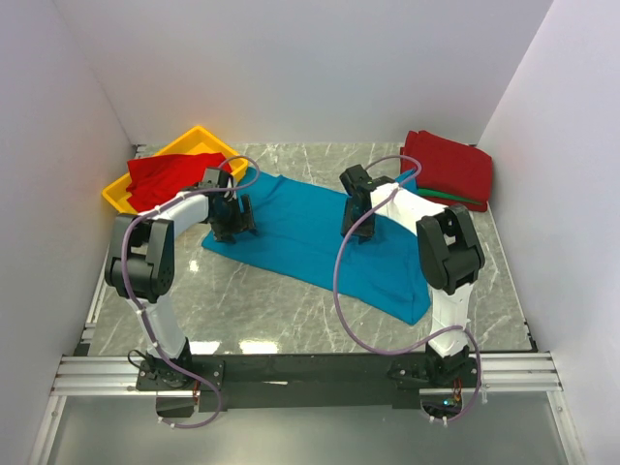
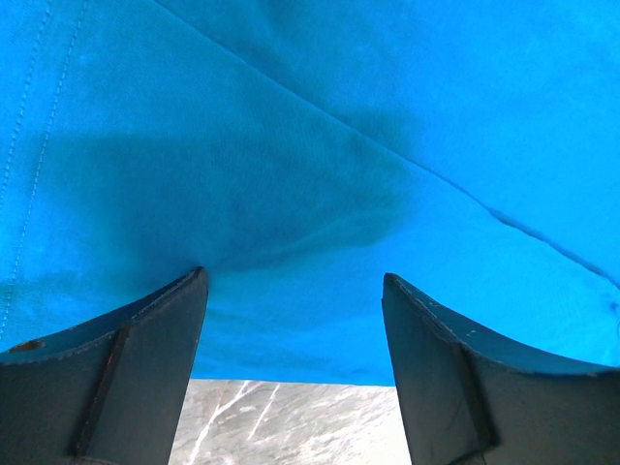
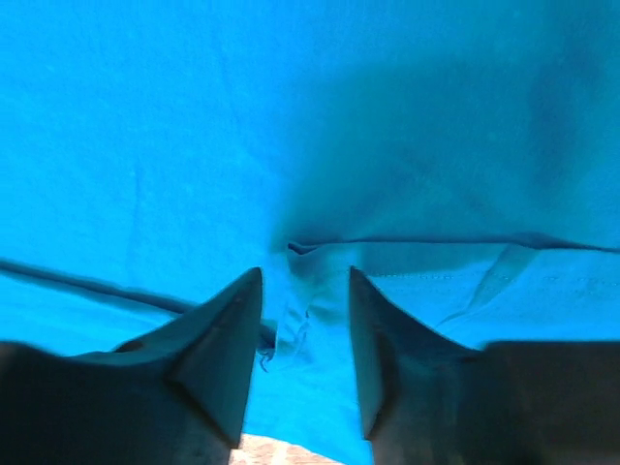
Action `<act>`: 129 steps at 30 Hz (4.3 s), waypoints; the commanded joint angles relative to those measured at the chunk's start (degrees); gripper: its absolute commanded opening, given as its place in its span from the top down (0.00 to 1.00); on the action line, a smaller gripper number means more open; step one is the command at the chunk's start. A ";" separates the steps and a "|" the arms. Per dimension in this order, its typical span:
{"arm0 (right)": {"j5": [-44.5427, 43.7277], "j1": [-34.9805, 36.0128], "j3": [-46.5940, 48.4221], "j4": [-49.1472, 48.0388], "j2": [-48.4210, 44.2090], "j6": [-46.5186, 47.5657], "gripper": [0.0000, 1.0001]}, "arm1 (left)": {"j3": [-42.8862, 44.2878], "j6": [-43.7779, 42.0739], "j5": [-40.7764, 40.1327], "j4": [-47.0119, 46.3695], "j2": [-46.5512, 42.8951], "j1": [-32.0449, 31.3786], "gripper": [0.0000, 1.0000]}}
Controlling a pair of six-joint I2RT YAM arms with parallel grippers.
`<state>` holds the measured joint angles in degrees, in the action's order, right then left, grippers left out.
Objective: Fold and stack the t-shirts
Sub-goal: Fold the tshirt
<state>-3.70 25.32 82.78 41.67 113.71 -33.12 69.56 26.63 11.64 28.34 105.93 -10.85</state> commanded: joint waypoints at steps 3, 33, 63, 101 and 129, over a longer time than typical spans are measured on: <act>-2.10 0.43 3.17 1.22 -4.28 0.08 0.46 | 4.61 -0.09 -0.30 0.40 1.12 0.22 0.22; 2.38 -3.70 -27.85 -10.30 -12.99 -4.23 0.36 | -0.73 3.86 5.42 -8.21 5.61 0.04 0.22; 6.35 -3.09 -39.38 -0.65 -33.90 -12.23 0.36 | -10.70 8.26 3.21 1.01 -12.41 0.04 0.21; -0.87 -13.37 -32.33 -5.11 -18.53 -7.04 0.36 | -2.67 4.04 -0.83 -1.62 -2.04 1.54 0.21; 3.53 -13.37 -19.06 -0.62 -22.22 -4.76 0.37 | 19.21 1.76 -18.05 -0.29 8.59 3.12 0.45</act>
<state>-0.38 12.32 61.69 39.90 93.21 -37.82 89.01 29.23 -3.60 31.48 115.33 -7.60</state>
